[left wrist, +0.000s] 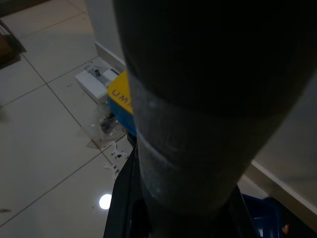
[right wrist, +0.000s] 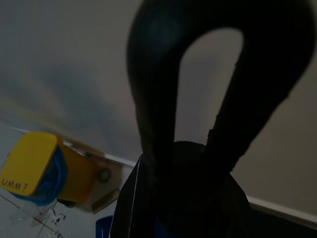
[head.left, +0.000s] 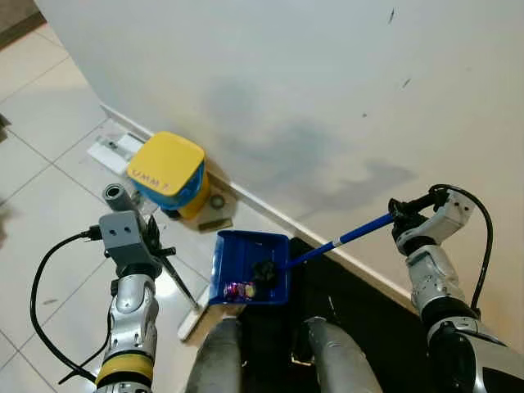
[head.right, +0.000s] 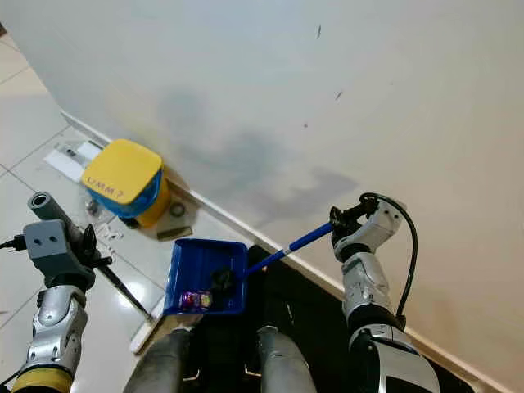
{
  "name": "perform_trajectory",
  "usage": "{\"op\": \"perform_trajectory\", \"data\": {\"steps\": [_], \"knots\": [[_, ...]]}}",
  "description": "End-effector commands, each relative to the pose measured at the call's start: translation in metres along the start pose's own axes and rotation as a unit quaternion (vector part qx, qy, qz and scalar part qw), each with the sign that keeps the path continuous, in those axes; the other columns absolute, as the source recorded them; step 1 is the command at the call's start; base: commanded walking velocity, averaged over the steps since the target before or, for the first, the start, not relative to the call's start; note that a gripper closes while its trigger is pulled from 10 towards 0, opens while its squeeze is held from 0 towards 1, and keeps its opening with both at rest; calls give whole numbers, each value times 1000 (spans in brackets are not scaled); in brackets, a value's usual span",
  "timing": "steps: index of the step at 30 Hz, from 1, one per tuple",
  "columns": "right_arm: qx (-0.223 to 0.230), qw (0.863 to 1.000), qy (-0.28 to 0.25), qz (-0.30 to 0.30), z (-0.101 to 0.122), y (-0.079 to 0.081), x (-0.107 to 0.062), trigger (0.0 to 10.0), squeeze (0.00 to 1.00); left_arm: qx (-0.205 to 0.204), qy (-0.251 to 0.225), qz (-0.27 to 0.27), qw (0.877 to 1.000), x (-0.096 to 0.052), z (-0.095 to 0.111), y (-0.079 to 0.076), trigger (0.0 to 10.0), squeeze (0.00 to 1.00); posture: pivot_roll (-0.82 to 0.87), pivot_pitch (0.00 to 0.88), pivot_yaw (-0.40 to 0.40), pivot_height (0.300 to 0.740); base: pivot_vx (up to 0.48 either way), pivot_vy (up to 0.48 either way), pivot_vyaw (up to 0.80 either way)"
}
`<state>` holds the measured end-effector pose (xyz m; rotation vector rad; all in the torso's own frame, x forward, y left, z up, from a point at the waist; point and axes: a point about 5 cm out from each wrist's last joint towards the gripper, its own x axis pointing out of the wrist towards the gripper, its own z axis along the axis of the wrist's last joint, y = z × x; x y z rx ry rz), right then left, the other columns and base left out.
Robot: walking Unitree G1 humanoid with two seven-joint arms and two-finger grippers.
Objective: Sweep floor
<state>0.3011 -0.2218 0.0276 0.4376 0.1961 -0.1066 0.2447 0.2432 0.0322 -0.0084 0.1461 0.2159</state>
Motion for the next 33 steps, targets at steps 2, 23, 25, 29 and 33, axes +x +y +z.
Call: {"op": "perform_trajectory", "data": {"steps": [2, 23, 25, 29, 33], "knots": [[0, 1000, -5, -5, 1, -4, -2, 10000, 0, -6, -3, -1, 1000, -2, 1, 0, 10000, 0, 96, 87, -57, 740, -480, 0, 0], [-8, 1000, -2, -9, 2, -6, -2, 10000, 0, 2, 5, -27, 1000, 3, 3, -9, 10000, 0, 86, 86, -55, 740, -229, -69, 0], [-9, 1000, -2, -10, 2, -7, -2, 10000, 0, 3, 6, -29, 1000, 4, 3, -10, 10000, 0, 86, 85, -54, 740, 0, -480, 0], [-10, 1000, -3, -12, 3, -8, -3, 10000, 0, 2, 7, -32, 999, 5, 3, -12, 10000, 0, 81, 79, -53, 740, 0, -480, 0], [-10, 1000, -3, -14, 3, -9, -3, 10000, 0, 1, 8, -34, 999, 6, 3, -13, 10000, 0, 78, 78, -51, 740, 0, -480, 0]]}}
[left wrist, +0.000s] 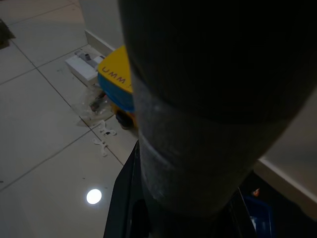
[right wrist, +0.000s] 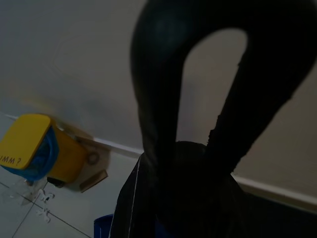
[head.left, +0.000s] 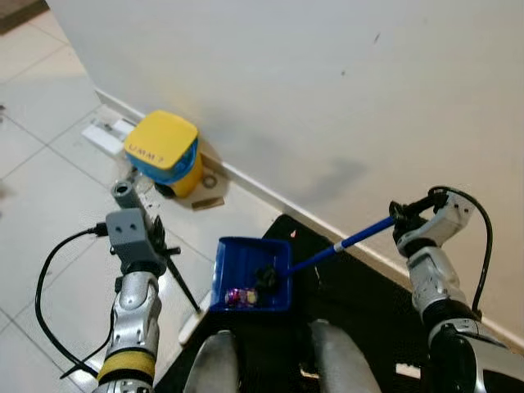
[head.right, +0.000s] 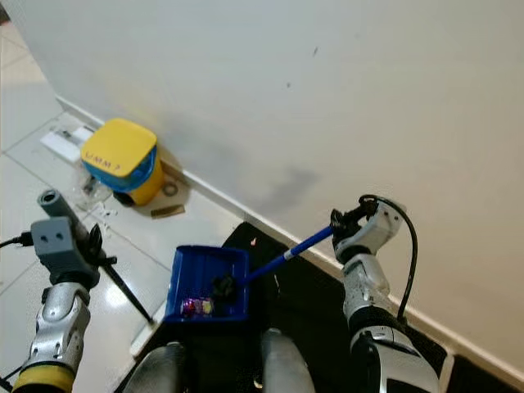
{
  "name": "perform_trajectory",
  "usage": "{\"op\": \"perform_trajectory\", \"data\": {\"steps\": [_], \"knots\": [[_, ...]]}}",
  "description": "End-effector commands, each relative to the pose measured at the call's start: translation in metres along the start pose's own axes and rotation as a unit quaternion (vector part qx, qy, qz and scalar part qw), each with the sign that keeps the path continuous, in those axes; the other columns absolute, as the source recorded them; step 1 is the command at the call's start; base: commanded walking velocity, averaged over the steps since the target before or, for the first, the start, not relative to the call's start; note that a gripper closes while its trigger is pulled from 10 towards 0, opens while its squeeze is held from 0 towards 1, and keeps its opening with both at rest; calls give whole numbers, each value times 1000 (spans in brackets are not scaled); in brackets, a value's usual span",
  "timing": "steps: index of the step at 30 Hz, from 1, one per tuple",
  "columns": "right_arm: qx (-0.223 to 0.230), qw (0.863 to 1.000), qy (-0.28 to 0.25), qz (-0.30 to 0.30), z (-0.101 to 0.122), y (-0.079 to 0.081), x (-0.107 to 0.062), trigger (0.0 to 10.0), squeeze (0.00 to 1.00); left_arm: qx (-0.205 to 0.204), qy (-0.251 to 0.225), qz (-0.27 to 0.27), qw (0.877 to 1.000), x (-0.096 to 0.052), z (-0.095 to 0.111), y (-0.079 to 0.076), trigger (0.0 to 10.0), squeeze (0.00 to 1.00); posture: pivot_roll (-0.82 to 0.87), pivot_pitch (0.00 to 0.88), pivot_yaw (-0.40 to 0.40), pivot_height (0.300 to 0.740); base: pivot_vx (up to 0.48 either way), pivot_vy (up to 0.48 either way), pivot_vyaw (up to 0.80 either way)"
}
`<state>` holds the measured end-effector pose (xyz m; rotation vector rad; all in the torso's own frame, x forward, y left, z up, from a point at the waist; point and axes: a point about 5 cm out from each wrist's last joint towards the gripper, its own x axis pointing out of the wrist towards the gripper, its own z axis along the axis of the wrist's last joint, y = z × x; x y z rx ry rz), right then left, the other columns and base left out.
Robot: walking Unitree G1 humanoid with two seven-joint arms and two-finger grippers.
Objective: Sweep floor
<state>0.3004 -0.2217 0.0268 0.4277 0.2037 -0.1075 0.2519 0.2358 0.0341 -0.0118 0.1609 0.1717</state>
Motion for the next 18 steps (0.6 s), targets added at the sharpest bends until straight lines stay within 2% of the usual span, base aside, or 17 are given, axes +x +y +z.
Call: {"op": "perform_trajectory", "data": {"steps": [1, 15, 18], "knots": [[-5, 1000, -6, -12, 4, -8, -2, 10000, 0, 0, 1, -12, 1000, 1, 0, -4, 10000, 0, 78, 78, -51, 740, 0, -480, 0], [-5, 1000, -2, -12, 1, -8, -3, 10000, 0, -3, 3, -14, 1000, 0, -1, -4, 10000, 0, 75, 82, -52, 740, 0, -480, 0], [-6, 1000, 0, -10, 1, -8, -4, 10000, 0, -14, 7, -5, 1000, -1, -3, -3, 10000, 0, 76, 89, -55, 740, 0, 0, 0]]}}
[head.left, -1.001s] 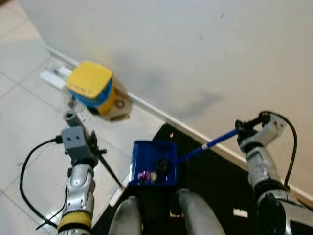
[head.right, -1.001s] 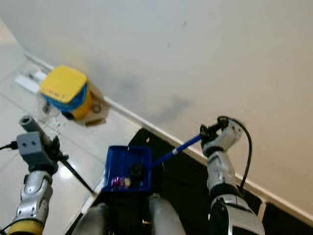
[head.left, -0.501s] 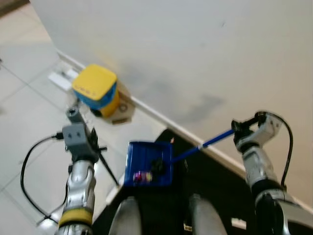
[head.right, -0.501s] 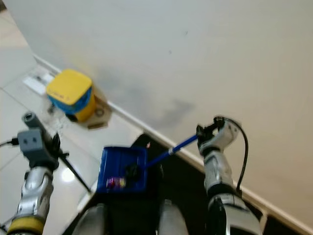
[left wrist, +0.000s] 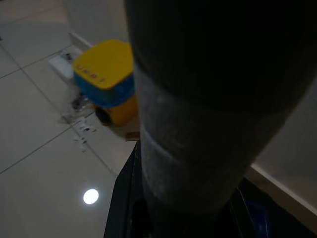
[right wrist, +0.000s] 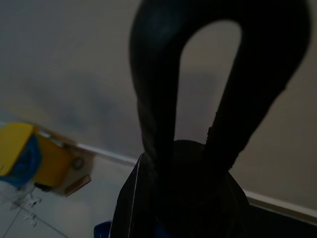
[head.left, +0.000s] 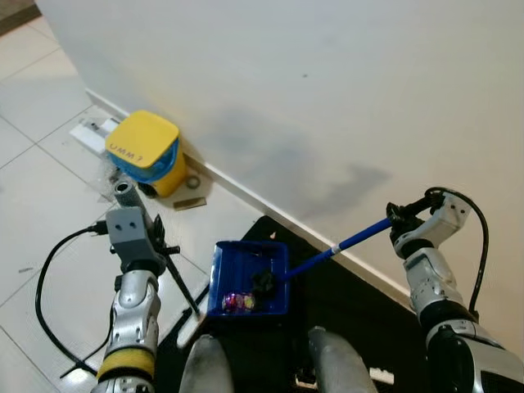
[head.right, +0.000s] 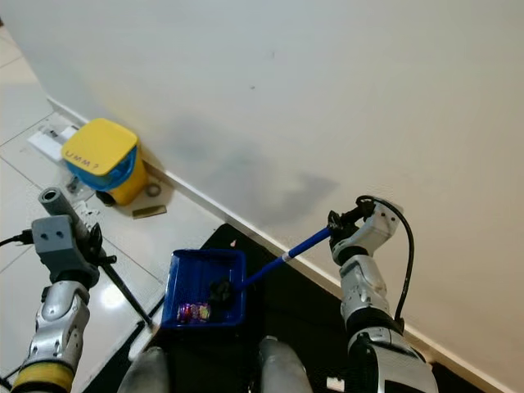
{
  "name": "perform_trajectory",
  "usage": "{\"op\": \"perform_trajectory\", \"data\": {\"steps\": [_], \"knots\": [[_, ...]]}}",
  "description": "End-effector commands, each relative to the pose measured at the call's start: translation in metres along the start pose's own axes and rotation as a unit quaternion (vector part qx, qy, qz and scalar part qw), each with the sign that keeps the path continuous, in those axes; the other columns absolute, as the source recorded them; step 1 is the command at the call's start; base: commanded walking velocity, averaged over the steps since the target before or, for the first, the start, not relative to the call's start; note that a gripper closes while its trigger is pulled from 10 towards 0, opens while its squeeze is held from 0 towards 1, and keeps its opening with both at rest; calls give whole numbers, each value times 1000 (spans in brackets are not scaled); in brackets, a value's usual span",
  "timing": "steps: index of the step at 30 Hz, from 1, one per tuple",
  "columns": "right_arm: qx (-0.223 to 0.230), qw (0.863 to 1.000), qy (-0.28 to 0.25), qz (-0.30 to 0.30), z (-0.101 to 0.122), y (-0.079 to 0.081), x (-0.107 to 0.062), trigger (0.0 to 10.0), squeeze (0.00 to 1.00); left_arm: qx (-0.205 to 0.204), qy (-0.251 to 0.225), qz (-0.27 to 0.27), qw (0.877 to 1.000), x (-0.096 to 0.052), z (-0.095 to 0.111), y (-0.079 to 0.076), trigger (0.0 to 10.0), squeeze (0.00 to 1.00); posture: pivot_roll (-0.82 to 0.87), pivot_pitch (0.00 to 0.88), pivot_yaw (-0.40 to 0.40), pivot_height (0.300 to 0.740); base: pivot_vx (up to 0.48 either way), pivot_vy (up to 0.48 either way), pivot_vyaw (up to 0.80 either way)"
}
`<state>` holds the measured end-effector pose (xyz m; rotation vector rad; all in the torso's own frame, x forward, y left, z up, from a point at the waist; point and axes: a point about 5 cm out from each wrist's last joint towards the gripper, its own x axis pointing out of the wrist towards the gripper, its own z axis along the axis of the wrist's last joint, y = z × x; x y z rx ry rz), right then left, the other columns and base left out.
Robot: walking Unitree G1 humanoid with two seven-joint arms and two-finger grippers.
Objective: Sweep floor
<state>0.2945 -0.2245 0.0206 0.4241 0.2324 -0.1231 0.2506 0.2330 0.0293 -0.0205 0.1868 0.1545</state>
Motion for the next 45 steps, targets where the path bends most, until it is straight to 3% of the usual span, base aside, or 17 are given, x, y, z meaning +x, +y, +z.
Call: {"op": "perform_trajectory", "data": {"steps": [1, 19, 37, 45], "knots": [[-5, 1000, -12, 0, 6, -2, 0, 10000, 0, -10, -6, 4, 1000, -1, 2, 0, 10000, 0, 76, 90, -55, 740, 0, 0, 0], [-8, 1000, -8, 4, 6, 0, 1, 10000, 0, -16, -12, 14, 1000, 1, 4, 0, 10000, 0, 76, 90, -59, 740, 0, 0, 0], [-9, 1000, -7, 1, 6, -2, 1, 10000, 0, -22, -11, 12, 1000, 0, 4, 0, 10000, 0, 74, 92, -59, 740, -450, 0, 0], [-9, 1000, -8, 0, 7, -2, 1, 10000, 0, -18, 9, -2, 1000, 3, 2, -3, 10000, 0, 73, 92, -60, 740, 0, -53, 0]]}}
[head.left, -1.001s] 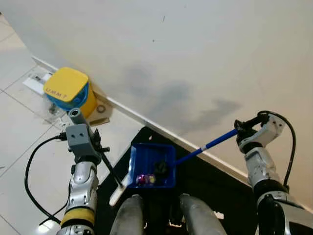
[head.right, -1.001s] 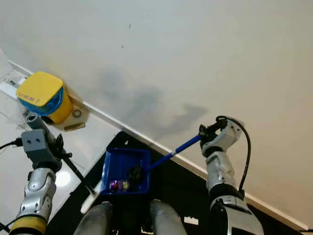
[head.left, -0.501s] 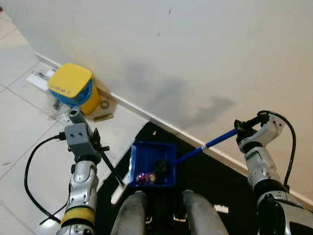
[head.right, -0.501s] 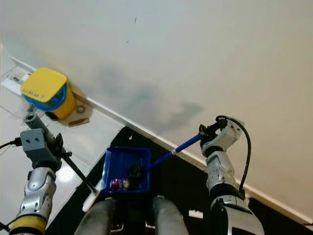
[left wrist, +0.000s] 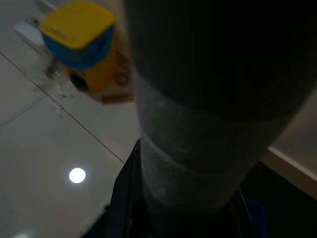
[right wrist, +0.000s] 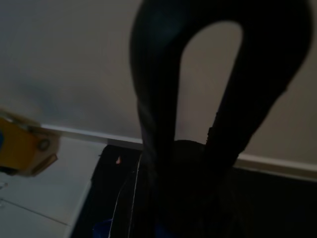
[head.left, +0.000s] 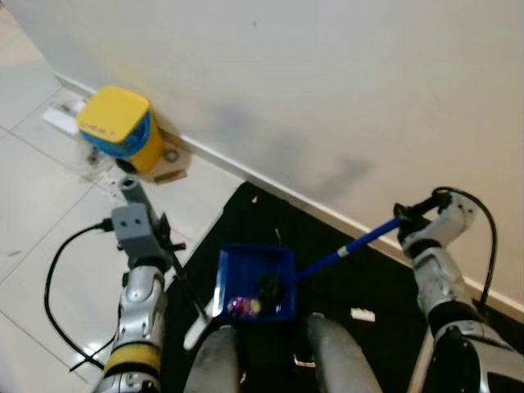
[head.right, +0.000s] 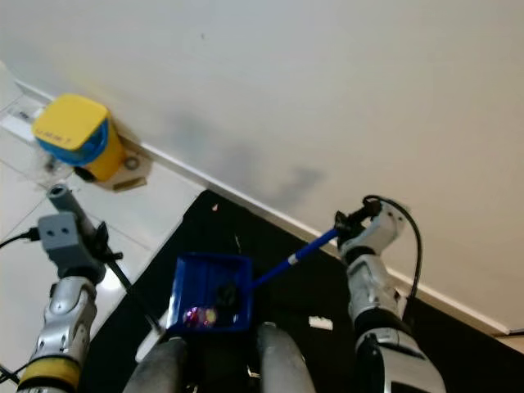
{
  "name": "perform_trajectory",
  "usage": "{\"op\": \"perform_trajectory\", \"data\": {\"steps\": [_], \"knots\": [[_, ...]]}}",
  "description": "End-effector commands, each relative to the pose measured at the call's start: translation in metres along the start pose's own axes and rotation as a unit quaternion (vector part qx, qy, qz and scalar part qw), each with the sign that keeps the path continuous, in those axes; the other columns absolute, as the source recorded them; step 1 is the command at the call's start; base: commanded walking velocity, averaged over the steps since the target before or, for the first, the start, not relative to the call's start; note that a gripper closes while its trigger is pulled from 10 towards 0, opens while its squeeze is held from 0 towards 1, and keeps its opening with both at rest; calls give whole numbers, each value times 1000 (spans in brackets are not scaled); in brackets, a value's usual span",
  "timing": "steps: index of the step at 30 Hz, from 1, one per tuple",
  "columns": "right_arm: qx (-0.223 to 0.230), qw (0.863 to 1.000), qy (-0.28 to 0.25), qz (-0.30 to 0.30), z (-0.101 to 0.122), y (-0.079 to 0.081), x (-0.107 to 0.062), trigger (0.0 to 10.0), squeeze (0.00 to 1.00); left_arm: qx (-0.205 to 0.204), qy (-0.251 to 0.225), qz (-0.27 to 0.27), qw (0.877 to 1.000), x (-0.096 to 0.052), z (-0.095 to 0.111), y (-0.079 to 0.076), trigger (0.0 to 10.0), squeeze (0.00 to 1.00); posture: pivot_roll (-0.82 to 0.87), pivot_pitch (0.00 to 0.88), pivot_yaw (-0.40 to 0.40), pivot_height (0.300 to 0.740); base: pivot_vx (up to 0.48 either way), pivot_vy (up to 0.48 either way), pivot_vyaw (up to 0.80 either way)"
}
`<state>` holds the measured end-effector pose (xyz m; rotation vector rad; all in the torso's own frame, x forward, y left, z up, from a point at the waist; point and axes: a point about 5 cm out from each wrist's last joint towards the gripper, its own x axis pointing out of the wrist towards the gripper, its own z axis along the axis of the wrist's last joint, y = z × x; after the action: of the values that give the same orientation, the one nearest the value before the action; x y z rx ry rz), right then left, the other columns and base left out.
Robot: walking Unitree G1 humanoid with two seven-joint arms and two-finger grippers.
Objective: Sweep floor
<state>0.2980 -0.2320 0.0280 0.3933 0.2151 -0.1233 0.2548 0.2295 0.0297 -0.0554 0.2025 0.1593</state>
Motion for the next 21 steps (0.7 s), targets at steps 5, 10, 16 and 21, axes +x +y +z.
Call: {"op": "perform_trajectory", "data": {"steps": [5, 10, 16, 21], "knots": [[6, 1000, 2, 0, -3, 1, -1, 10000, 0, 3, -1, -8, 1000, -1, 2, 0, 10000, 0, 73, 93, -59, 740, 0, -454, 0], [6, 1000, 2, 0, -3, 1, -1, 10000, 0, 3, 1, -9, 1000, -1, 2, 0, 10000, 0, 72, 93, -57, 740, 0, -461, 0], [6, 1000, 3, -2, -4, 1, -2, 10000, 0, 2, 1, -16, 1000, 0, 2, -1, 10000, 0, 71, 88, -55, 740, 0, -463, 0], [6, 1000, 4, -1, -4, 1, -2, 10000, 0, -1, -7, -24, 1000, 0, 3, -4, 10000, 0, 70, 85, -54, 740, 0, -185, 0]]}}
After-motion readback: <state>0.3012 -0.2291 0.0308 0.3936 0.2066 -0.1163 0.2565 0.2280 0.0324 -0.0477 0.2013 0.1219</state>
